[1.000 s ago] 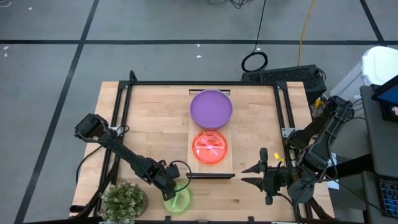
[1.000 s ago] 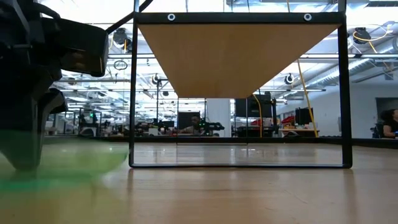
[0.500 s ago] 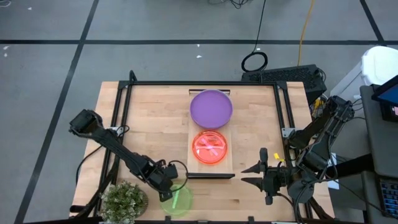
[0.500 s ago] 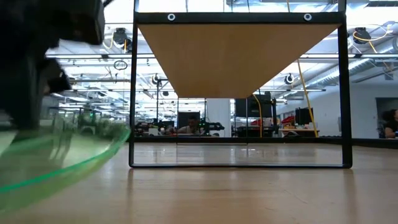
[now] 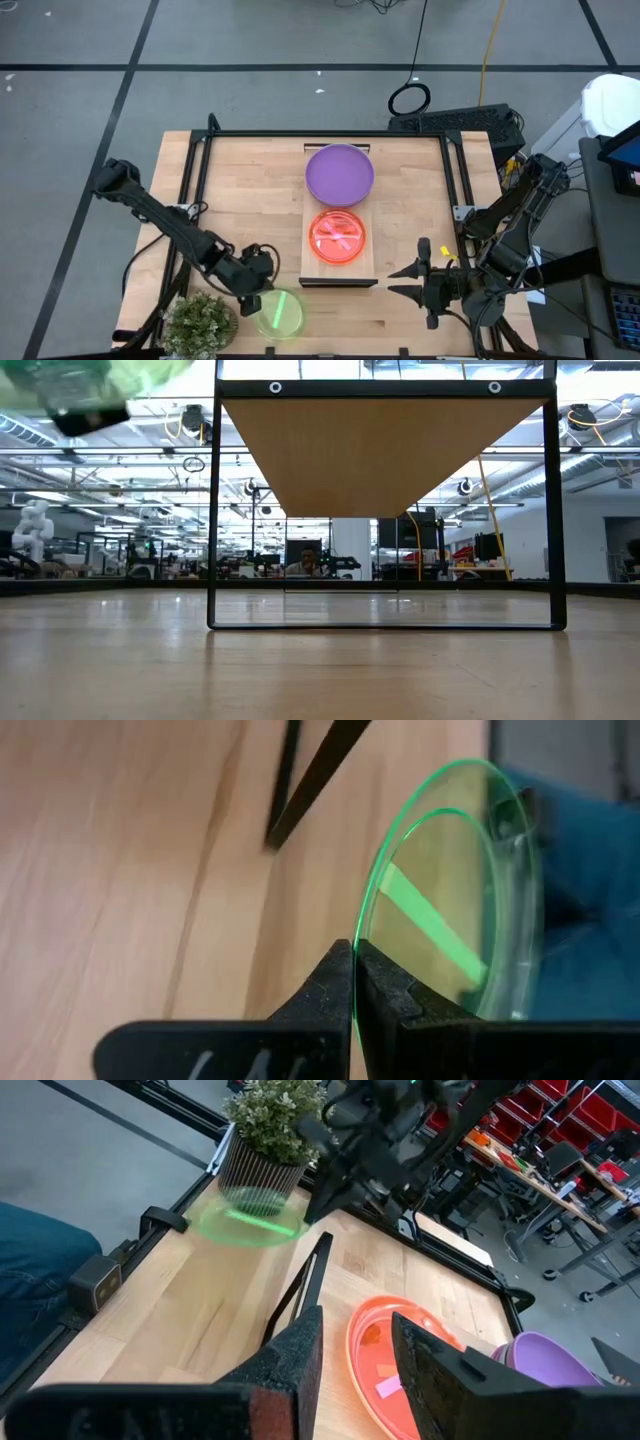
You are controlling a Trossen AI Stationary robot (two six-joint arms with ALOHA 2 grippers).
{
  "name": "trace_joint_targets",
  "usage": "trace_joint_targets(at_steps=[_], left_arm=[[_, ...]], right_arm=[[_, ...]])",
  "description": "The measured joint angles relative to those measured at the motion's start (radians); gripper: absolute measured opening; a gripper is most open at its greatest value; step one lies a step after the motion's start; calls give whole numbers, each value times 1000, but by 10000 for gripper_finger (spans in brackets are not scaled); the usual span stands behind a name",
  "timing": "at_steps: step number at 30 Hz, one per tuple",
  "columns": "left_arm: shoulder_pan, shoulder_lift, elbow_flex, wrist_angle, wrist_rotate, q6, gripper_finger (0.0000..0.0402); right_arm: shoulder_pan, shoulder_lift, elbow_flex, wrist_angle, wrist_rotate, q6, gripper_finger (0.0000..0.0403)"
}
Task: Place and stack plates onto a shelf
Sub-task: Stack the transparent green plate on top of the transparent pink plate on the shelf
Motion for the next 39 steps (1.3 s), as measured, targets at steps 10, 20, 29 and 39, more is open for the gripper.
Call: trace_joint_targets(at_steps=[10,20,29,39], left_arm=[[14,-148,2,221,5,295,3],[100,-219,1,402,-175,454,3],[239,-215,1,458,-234,454,3],[320,-167,1,471,-298,381,3]], right_arm=[[0,0,0,12,2,0,107],[-5,0,0,42,4,-22,107],[-6,0,0,40,4,-26,107],[-6,0,0,19,4,-31,107]])
